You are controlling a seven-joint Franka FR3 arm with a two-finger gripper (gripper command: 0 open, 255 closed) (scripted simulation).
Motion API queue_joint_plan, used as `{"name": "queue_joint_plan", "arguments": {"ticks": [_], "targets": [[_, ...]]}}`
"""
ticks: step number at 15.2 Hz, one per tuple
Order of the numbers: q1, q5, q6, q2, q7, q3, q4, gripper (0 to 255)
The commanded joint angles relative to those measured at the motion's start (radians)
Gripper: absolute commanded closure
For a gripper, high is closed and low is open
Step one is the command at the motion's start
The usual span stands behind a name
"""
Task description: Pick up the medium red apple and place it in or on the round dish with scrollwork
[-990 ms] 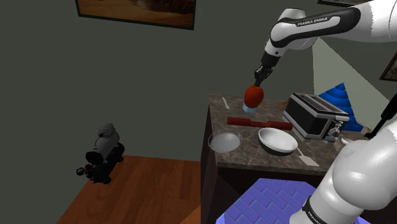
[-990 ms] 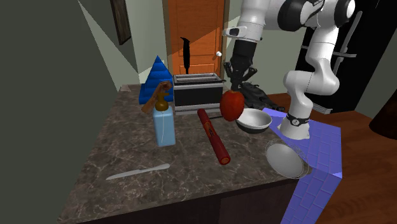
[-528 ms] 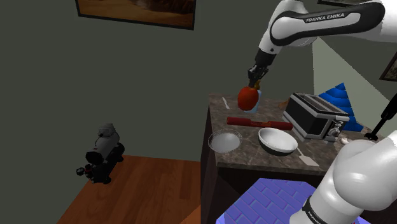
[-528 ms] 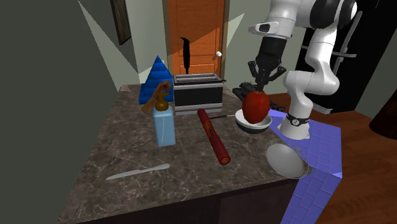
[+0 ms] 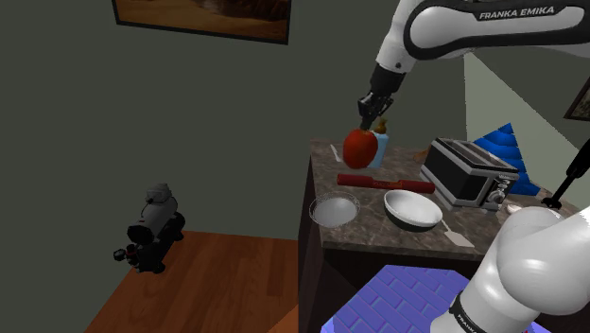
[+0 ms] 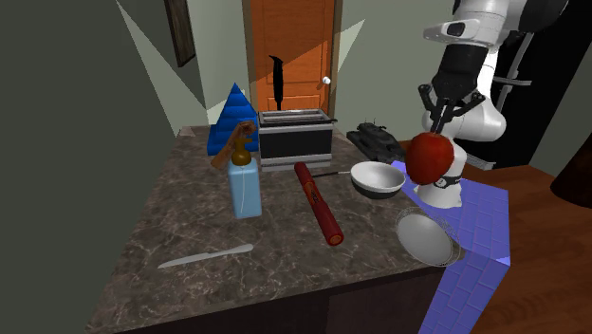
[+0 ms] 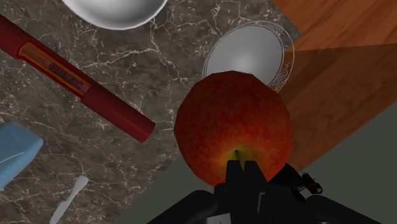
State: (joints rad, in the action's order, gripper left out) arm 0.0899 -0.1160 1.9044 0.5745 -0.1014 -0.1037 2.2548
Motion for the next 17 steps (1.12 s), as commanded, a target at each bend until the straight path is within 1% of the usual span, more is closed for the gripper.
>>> {"name": "queue_joint_plan", "arguments": {"ticks": [1, 17], "targets": [[0.020, 0.017, -0.034, 0.017, -0.069, 0.059, -0.010, 255], [0.016, 0.006, 0.179, 0.023, -0.084, 0.053, 0.209, 255]]}}
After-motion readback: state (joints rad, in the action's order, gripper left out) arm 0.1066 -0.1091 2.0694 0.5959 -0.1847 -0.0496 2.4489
